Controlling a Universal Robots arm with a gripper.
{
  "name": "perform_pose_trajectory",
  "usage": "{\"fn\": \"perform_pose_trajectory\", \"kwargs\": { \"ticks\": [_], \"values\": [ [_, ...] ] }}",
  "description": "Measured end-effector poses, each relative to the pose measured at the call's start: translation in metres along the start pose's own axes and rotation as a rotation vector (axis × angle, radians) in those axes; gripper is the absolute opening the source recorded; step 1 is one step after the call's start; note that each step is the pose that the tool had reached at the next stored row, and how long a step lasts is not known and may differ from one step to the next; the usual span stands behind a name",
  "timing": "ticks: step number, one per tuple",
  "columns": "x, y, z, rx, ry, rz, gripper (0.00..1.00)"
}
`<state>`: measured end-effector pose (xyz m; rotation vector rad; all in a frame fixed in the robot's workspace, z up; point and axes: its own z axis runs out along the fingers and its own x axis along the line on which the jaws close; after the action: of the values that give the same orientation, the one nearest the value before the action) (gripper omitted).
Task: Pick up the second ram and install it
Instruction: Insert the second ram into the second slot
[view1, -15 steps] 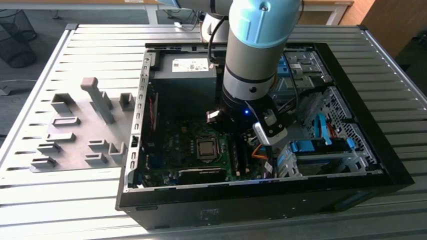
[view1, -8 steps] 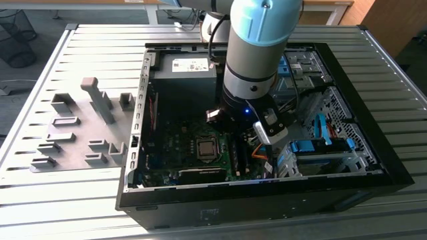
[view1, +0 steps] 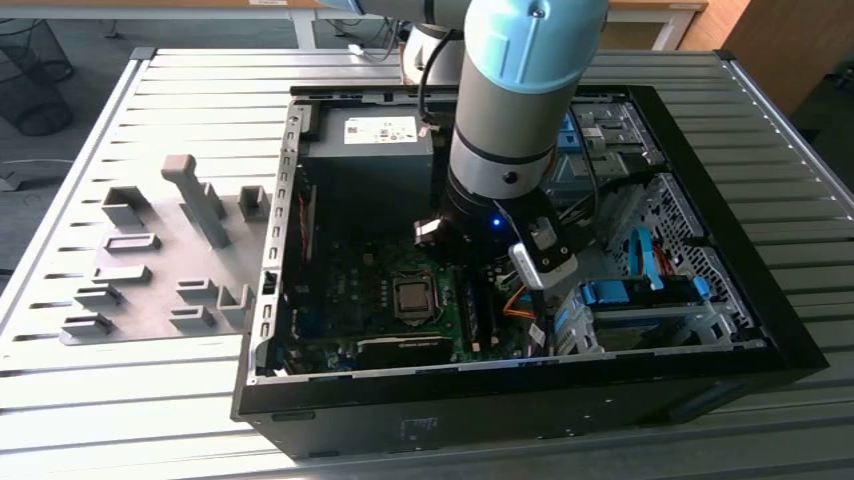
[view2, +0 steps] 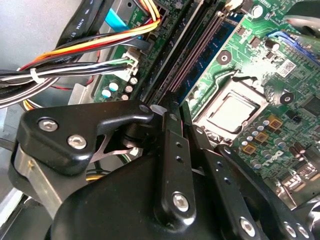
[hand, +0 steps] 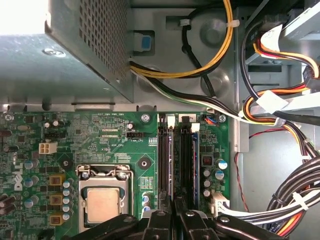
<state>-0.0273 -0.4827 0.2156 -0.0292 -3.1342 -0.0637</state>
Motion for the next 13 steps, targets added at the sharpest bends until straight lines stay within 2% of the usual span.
{"fn": "perform_pose_trajectory", "kwargs": {
  "ticks": [5, 13],
  "values": [
    [-0.0001, -0.0001, 0.0029, -0.0003, 0.0001, -0.001, 0.14],
    [-0.0007, 0.0001, 0.0029, -0.0004, 0.0007, -0.007, 0.14]
  ]
}}
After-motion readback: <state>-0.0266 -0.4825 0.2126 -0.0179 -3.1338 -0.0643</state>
